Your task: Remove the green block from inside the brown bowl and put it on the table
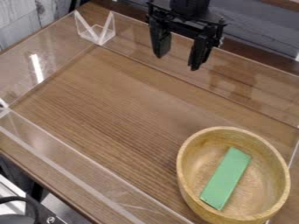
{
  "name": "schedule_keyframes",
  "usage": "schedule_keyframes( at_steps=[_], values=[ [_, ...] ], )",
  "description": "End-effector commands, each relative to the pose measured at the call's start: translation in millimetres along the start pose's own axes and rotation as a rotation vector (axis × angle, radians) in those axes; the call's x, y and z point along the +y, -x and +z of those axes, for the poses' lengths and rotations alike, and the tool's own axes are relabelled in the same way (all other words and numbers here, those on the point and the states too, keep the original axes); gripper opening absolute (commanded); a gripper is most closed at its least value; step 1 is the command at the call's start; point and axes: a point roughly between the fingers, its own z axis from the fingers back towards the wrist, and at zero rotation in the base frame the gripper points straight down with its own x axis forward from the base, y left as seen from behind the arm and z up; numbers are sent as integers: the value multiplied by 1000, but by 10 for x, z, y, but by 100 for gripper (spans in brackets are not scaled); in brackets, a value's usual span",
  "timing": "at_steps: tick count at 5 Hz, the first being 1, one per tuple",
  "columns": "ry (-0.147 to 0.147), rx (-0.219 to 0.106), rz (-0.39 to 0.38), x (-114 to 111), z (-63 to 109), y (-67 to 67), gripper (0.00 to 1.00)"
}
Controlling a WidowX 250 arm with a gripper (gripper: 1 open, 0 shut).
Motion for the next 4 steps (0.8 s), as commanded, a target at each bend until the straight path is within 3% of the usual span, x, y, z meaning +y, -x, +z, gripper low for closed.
schedule_keyframes(
  at_steps=[1, 2, 4],
  values=[
    [4, 13, -35, -237, -65, 114, 100],
    [12, 35, -82, -583, -187, 287, 100],
    [17, -7, -136, -1187, -421, 458, 100]
  ],
)
